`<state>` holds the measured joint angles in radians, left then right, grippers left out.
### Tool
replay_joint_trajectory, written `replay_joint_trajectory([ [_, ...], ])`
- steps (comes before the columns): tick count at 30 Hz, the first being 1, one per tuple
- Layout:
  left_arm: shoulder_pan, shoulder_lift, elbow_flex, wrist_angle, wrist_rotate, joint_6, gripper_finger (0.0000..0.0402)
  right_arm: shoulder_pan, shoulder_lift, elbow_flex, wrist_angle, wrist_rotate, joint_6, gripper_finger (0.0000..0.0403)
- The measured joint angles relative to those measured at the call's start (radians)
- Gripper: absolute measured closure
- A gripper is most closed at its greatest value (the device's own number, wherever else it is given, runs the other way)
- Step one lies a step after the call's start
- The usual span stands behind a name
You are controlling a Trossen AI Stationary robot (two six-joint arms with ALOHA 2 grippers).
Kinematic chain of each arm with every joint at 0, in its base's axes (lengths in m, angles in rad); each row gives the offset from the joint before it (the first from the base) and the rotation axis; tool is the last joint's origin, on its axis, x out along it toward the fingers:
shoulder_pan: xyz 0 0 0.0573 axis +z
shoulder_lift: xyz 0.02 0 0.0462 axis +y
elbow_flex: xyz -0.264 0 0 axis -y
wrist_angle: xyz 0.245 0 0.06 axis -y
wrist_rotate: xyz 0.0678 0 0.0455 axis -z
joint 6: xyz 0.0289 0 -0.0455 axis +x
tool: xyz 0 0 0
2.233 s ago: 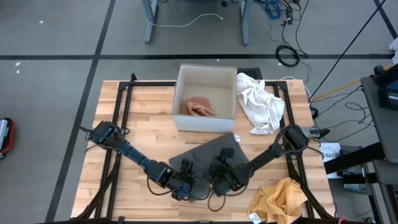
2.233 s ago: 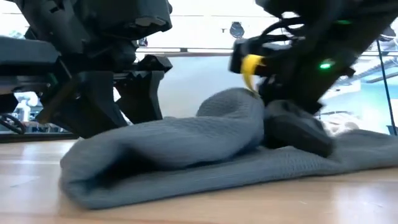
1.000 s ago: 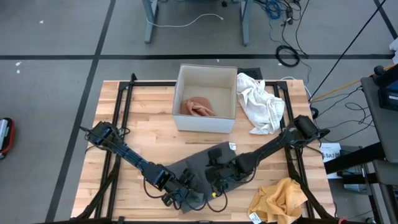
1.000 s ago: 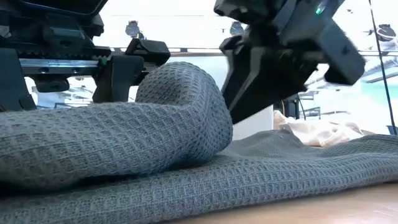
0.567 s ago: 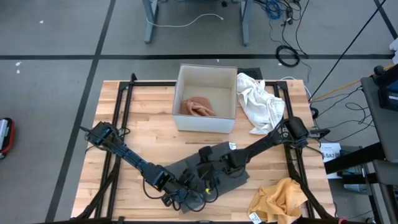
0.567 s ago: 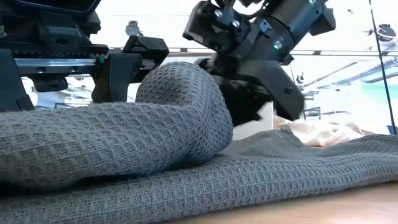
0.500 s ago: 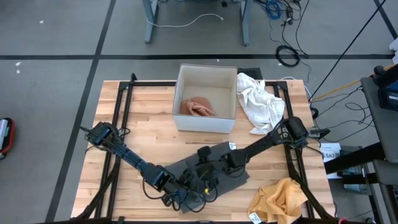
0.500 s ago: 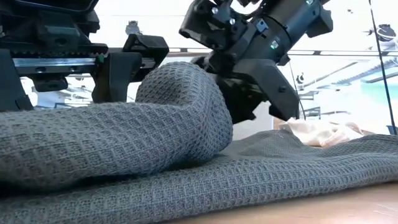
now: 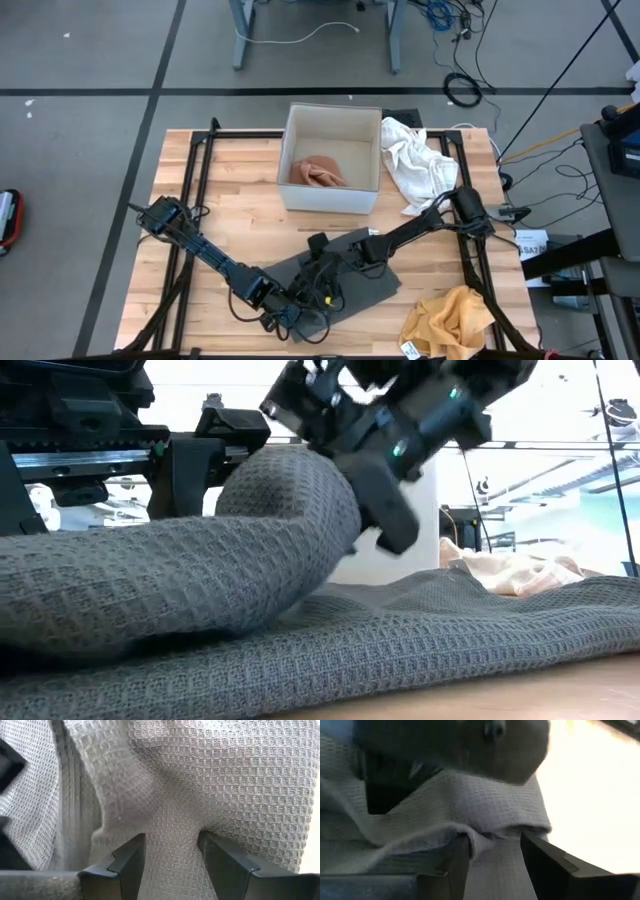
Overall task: Fold towel
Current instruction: Fold the gray towel
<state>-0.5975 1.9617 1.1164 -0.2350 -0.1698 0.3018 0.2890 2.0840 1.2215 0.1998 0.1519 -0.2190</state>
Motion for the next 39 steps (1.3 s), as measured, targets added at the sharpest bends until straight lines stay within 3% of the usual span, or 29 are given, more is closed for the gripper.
replay_joint_trajectory([
  [10, -0.008, 0.002, 0.0, 0.009, -0.026, 0.006, 0.02, -0.038, 0.072, 0.001, 0.107, 0.001, -0.057, 0.0234],
  [13, -0.008, 0.002, 0.0, 0.009, -0.026, 0.021, 0.02, -0.039, 0.07, -0.001, 0.13, 0.044, -0.094, 0.0245],
  [17, -0.008, 0.002, 0.0, 0.009, -0.026, 0.023, 0.02, -0.036, 0.068, -0.001, 0.15, 0.131, -0.164, 0.0289],
  [22, -0.008, 0.002, 0.001, 0.009, -0.026, 0.026, 0.02, -0.03, 0.067, -0.001, 0.195, 0.158, -0.224, 0.0375],
  [24, -0.008, 0.002, 0.001, 0.009, -0.026, 0.026, 0.02, -0.023, 0.066, -0.001, 0.204, 0.216, -0.258, 0.0395],
  [29, -0.007, 0.002, 0.0, 0.005, -0.033, 0.026, 0.02, -0.006, 0.062, -0.001, 0.213, 0.406, -0.313, 0.0387],
  [35, -0.007, 0.002, 0.001, 0.006, -0.031, 0.026, 0.02, 0.015, 0.042, 0.0, 0.203, 0.732, -0.471, 0.0389],
  [37, -0.007, 0.002, 0.001, 0.006, -0.029, 0.026, 0.02, 0.017, 0.027, 0.0, 0.13, 0.803, -0.473, 0.0388],
  [39, -0.007, 0.002, 0.0, 0.006, -0.029, 0.026, 0.02, 0.02, -0.007, -0.001, -0.012, 0.809, -0.393, 0.0383],
])
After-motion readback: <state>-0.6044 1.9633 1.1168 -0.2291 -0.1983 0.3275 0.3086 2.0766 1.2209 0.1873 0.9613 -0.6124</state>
